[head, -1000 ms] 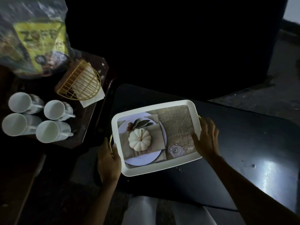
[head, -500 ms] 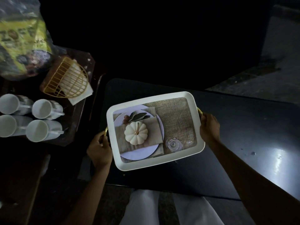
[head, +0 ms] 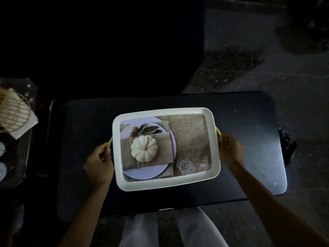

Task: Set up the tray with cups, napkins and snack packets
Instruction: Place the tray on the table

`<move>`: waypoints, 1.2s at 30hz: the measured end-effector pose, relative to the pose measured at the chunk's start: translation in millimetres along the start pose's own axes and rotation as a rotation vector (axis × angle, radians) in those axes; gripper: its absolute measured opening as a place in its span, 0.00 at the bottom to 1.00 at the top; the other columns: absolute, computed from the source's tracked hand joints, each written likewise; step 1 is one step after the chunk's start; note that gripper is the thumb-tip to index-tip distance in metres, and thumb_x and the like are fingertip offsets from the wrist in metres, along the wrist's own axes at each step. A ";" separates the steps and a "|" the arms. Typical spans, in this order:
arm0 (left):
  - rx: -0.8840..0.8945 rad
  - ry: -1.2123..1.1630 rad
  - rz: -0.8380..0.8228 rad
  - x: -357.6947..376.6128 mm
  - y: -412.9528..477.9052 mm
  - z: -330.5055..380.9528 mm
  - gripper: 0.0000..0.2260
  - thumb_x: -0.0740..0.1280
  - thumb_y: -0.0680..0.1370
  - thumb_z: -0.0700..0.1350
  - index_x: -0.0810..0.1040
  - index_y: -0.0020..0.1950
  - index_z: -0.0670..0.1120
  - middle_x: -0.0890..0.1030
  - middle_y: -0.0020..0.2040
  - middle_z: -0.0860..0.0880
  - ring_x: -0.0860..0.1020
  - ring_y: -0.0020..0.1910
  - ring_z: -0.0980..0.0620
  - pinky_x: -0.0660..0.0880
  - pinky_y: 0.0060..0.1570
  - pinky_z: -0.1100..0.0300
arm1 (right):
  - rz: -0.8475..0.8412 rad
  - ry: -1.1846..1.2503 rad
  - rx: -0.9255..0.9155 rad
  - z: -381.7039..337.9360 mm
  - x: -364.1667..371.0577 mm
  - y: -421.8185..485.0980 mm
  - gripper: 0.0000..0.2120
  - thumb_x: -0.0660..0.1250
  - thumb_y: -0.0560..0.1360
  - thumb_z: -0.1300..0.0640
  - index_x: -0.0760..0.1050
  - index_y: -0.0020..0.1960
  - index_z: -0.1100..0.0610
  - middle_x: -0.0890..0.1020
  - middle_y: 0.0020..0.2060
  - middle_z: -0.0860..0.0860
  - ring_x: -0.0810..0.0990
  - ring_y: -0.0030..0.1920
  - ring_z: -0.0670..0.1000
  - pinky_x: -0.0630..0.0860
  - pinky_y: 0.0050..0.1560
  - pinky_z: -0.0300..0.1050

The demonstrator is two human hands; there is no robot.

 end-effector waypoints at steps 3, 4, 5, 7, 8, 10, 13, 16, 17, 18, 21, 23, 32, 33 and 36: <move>0.014 -0.009 -0.024 19.3 -5.1 10.3 0.11 0.68 0.80 0.39 0.83 0.61 0.42 0.86 0.52 0.40 0.81 0.45 0.49 0.74 0.46 0.56 | 0.005 0.010 0.026 18.4 -12.1 5.6 0.07 0.63 0.80 0.59 0.80 0.53 0.59 0.81 0.41 0.50 0.79 0.42 0.52 0.76 0.45 0.46; 0.012 -0.006 -0.031 25.1 -7.1 13.0 0.11 0.69 0.80 0.38 0.83 0.61 0.42 0.86 0.52 0.41 0.80 0.45 0.50 0.74 0.46 0.56 | 0.002 0.013 0.030 22.9 -14.9 8.1 0.08 0.63 0.80 0.59 0.80 0.54 0.59 0.81 0.41 0.50 0.80 0.42 0.52 0.78 0.46 0.48; 0.009 -0.003 -0.037 30.4 -9.1 14.8 0.11 0.68 0.80 0.38 0.83 0.61 0.42 0.86 0.53 0.41 0.80 0.45 0.51 0.75 0.47 0.56 | -0.007 0.016 0.030 27.1 -16.7 10.9 0.08 0.63 0.80 0.58 0.80 0.54 0.60 0.81 0.42 0.51 0.80 0.42 0.53 0.79 0.46 0.49; -0.001 -0.002 -0.046 39.3 -12.5 16.3 0.11 0.68 0.80 0.37 0.83 0.62 0.42 0.86 0.54 0.41 0.80 0.46 0.51 0.76 0.48 0.56 | -0.015 0.025 0.031 34.0 -18.9 15.7 0.09 0.63 0.81 0.58 0.79 0.55 0.60 0.81 0.43 0.52 0.80 0.42 0.53 0.77 0.43 0.46; -0.012 0.001 -0.045 42.6 -13.8 16.5 0.12 0.68 0.80 0.37 0.83 0.62 0.42 0.86 0.54 0.41 0.80 0.46 0.51 0.77 0.48 0.55 | -0.018 0.026 0.031 36.5 -19.5 17.6 0.09 0.63 0.81 0.58 0.79 0.55 0.60 0.80 0.43 0.51 0.79 0.42 0.52 0.75 0.43 0.45; -0.037 0.007 -0.038 47.3 -16.0 15.6 0.12 0.68 0.80 0.37 0.83 0.62 0.43 0.86 0.54 0.41 0.81 0.47 0.50 0.78 0.49 0.54 | -0.033 0.025 0.020 39.9 -19.2 20.1 0.09 0.63 0.81 0.59 0.79 0.55 0.60 0.80 0.43 0.51 0.79 0.42 0.52 0.75 0.43 0.44; -0.041 0.014 -0.031 49.9 -19.3 12.2 0.12 0.68 0.80 0.37 0.83 0.62 0.42 0.86 0.54 0.41 0.84 0.49 0.45 0.80 0.52 0.52 | -0.064 0.015 0.001 41.6 -16.3 21.1 0.08 0.63 0.81 0.59 0.79 0.53 0.60 0.79 0.41 0.51 0.79 0.42 0.53 0.75 0.43 0.46; -0.039 0.042 -0.029 49.7 -20.8 7.2 0.11 0.67 0.80 0.36 0.83 0.62 0.41 0.86 0.54 0.40 0.84 0.51 0.42 0.79 0.52 0.53 | -0.095 -0.029 -0.008 43.4 -11.6 23.1 0.08 0.63 0.80 0.58 0.79 0.53 0.58 0.79 0.41 0.50 0.78 0.42 0.52 0.73 0.44 0.44; -0.039 0.051 -0.029 49.8 -21.1 5.0 0.11 0.67 0.80 0.36 0.83 0.61 0.41 0.86 0.53 0.40 0.84 0.51 0.42 0.77 0.51 0.55 | -0.104 -0.047 -0.016 43.9 -9.5 24.5 0.08 0.63 0.80 0.58 0.79 0.53 0.58 0.80 0.41 0.50 0.77 0.42 0.51 0.71 0.44 0.43; -0.044 0.059 -0.027 49.9 -21.4 2.8 0.11 0.67 0.80 0.36 0.83 0.61 0.41 0.86 0.53 0.40 0.84 0.50 0.42 0.76 0.50 0.56 | -0.112 -0.058 -0.019 43.9 -7.4 25.3 0.07 0.63 0.80 0.58 0.79 0.53 0.58 0.80 0.41 0.50 0.77 0.42 0.51 0.69 0.44 0.42; -0.068 0.058 -0.021 50.9 -21.4 -2.3 0.11 0.67 0.80 0.37 0.84 0.60 0.42 0.87 0.52 0.41 0.85 0.50 0.42 0.79 0.51 0.54 | -0.122 -0.072 -0.031 44.0 -3.3 27.2 0.06 0.63 0.80 0.58 0.78 0.54 0.56 0.80 0.41 0.50 0.78 0.43 0.51 0.69 0.42 0.42; -0.081 0.053 -0.028 52.1 -21.8 -4.0 0.11 0.66 0.81 0.38 0.84 0.61 0.42 0.87 0.53 0.41 0.85 0.51 0.42 0.80 0.53 0.51 | -0.140 -0.056 -0.047 46.1 -3.7 27.9 0.06 0.64 0.79 0.59 0.78 0.54 0.56 0.83 0.43 0.52 0.80 0.44 0.54 0.74 0.42 0.44; -0.073 0.030 -0.024 42.7 -29.8 -10.5 0.14 0.65 0.82 0.44 0.79 0.67 0.44 0.85 0.59 0.43 0.81 0.51 0.52 0.73 0.50 0.60 | -0.104 -0.135 -0.201 31.9 -26.2 12.0 0.04 0.64 0.79 0.60 0.75 0.53 0.57 0.78 0.52 0.61 0.78 0.50 0.61 0.77 0.49 0.59; -0.063 0.021 -0.008 37.2 -32.8 -12.6 0.14 0.65 0.82 0.44 0.79 0.67 0.45 0.84 0.60 0.44 0.81 0.52 0.52 0.73 0.51 0.61 | -0.070 -0.189 -0.254 29.5 -27.5 8.2 0.08 0.65 0.79 0.60 0.74 0.56 0.61 0.75 0.55 0.64 0.75 0.54 0.64 0.75 0.51 0.60; -0.034 -0.039 0.053 16.3 -41.5 -15.8 0.13 0.66 0.82 0.42 0.80 0.65 0.44 0.83 0.61 0.43 0.81 0.53 0.52 0.73 0.50 0.63 | 0.005 -0.206 -0.475 1.6 -21.5 -15.6 0.14 0.67 0.77 0.60 0.72 0.62 0.61 0.73 0.58 0.64 0.75 0.54 0.63 0.74 0.49 0.54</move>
Point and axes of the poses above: each hand's wrist, its own y-axis towards the middle knuckle, its own x-axis out of the palm, z = x × y, the point moved 1 cm from there along y, towards the middle knuckle
